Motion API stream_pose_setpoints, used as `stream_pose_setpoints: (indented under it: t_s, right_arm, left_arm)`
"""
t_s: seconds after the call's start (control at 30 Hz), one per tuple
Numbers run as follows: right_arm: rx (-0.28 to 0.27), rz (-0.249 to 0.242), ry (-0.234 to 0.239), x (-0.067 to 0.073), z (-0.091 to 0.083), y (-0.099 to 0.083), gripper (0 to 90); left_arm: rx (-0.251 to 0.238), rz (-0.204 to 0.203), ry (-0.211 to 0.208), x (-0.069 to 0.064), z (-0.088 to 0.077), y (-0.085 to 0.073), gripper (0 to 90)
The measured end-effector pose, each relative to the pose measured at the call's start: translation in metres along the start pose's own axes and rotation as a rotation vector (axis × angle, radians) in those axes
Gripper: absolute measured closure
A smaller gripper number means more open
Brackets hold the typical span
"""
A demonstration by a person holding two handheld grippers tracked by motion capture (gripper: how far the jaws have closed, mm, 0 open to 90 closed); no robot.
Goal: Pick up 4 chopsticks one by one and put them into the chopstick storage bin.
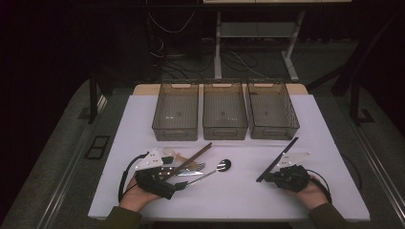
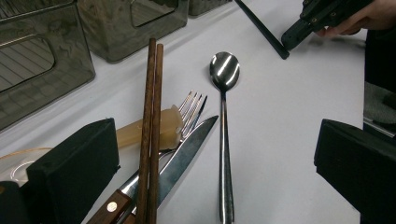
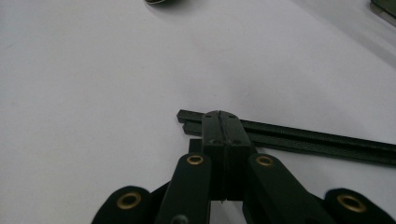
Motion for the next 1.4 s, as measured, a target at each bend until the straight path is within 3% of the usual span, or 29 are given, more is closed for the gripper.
stream_pose_setpoints:
  t_s: [1.4]
  right_arm:
    - [-0.051, -0.001, -0.007, -0.011, 0.018, 0.022, 90.0]
  left_arm:
    - [0.006, 0.000, -0.007, 0.001, 0.001, -0.001, 0.0]
Point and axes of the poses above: each handheld gripper's, and its own axes: z roughly forward along the jaws, y roughly out of its top, x roughly to its left, the point moved 3 cm from there along z, roughly forward along the jaws, and after that the axes turned 8 degrees about y, right-handed, at the moved point
